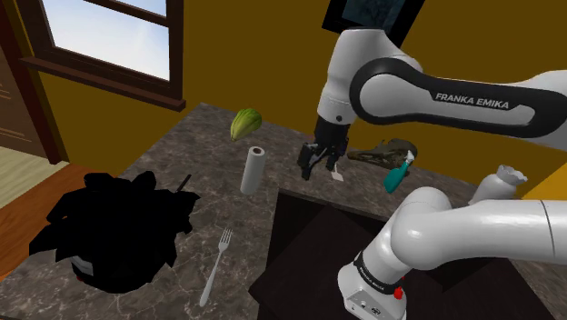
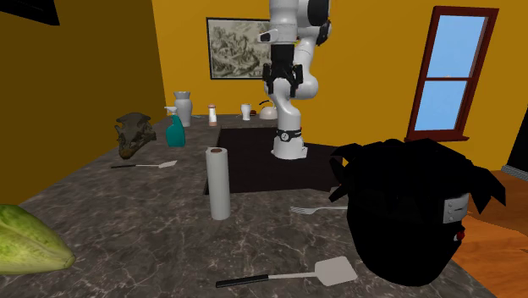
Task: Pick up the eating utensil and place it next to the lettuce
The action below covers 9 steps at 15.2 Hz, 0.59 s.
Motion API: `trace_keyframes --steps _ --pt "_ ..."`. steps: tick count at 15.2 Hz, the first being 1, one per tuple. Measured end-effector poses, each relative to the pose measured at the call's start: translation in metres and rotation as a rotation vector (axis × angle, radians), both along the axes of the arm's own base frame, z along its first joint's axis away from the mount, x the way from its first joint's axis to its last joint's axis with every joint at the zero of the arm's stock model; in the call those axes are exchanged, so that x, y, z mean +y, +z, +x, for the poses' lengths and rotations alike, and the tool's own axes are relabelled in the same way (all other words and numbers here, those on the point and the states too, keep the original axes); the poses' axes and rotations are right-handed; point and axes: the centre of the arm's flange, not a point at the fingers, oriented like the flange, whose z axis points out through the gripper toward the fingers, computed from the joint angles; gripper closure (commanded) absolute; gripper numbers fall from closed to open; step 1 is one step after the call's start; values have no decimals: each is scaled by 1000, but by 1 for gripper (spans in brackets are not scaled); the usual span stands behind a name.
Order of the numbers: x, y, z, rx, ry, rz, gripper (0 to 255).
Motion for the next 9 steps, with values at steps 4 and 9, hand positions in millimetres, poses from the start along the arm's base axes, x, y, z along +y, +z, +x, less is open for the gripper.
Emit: trace_keyframes --steps 4,9 --pt "28 -45 4 -25 -109 -4 0" --pt "62 -98 16 -56 -244 -9 0"
